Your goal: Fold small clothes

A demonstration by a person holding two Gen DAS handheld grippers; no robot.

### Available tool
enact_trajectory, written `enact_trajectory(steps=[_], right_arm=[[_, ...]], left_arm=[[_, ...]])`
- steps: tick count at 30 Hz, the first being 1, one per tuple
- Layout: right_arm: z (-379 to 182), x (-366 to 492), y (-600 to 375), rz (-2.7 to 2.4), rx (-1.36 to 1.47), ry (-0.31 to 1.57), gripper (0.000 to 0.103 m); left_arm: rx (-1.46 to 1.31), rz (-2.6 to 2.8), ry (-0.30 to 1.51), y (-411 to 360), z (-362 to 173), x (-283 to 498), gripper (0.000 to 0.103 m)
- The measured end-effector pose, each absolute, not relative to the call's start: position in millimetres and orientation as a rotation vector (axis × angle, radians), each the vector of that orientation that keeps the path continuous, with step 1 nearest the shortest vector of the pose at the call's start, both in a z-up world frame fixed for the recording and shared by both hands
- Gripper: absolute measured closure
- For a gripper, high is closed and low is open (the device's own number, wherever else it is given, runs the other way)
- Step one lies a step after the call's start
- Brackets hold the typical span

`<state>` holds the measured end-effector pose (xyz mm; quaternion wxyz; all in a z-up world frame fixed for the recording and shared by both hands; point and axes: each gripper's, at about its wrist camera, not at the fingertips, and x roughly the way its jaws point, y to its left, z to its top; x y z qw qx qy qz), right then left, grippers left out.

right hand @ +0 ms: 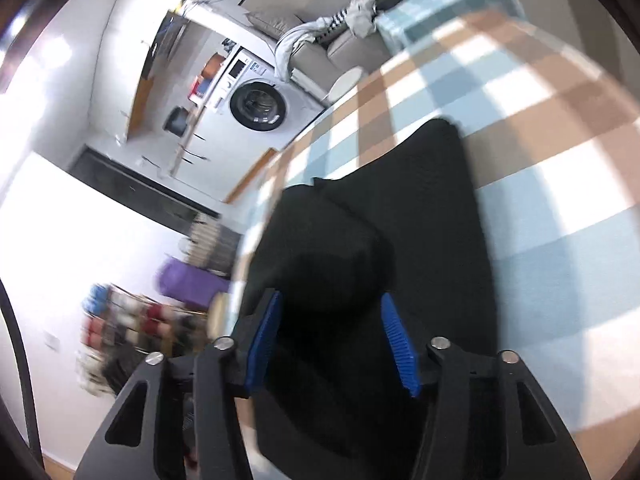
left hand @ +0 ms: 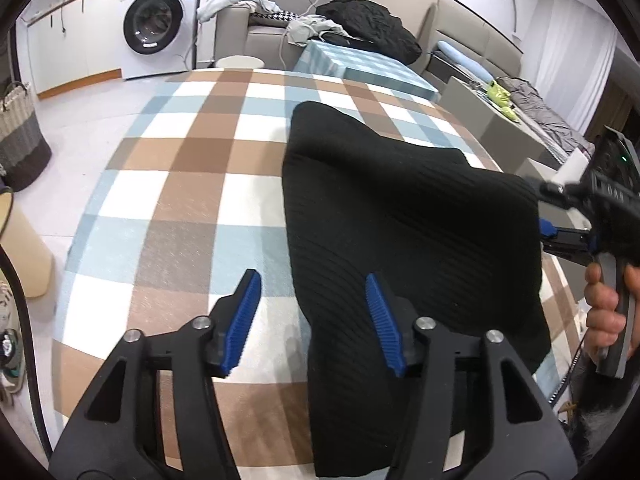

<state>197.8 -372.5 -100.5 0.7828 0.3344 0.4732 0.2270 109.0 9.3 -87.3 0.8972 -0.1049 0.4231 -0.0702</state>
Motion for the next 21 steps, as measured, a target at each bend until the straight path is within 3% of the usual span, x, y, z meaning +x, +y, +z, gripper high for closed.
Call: enact_trajectory(steps=[2, 12, 13, 17, 21], right_arm=[[-108, 211, -366, 0.497, 0.769, 1.047, 0.043], [-148, 252, -362, 0.430, 0.990, 1.161, 0.042], [-149, 254, -361, 0.427, 0.991, 1.161, 0.045], [-142, 264, -351, 0.420, 0.879, 1.139, 0.091], [-101, 264, -346, 0.449, 0.681, 0.985, 0.096]], left_arm=[[-0.206, -0.137, 0.870, 9, -85, 110, 0.048], [-0.157, -0.137, 0.883, 2, -93, 120, 0.048], [-0.158, -0.140, 0.884, 1, -93, 121, 0.048], [-0.169, -0.147, 0.890, 2, -97, 123, 0.048], [-0.180, -0.146, 0.885, 5, -96, 124, 0.048]])
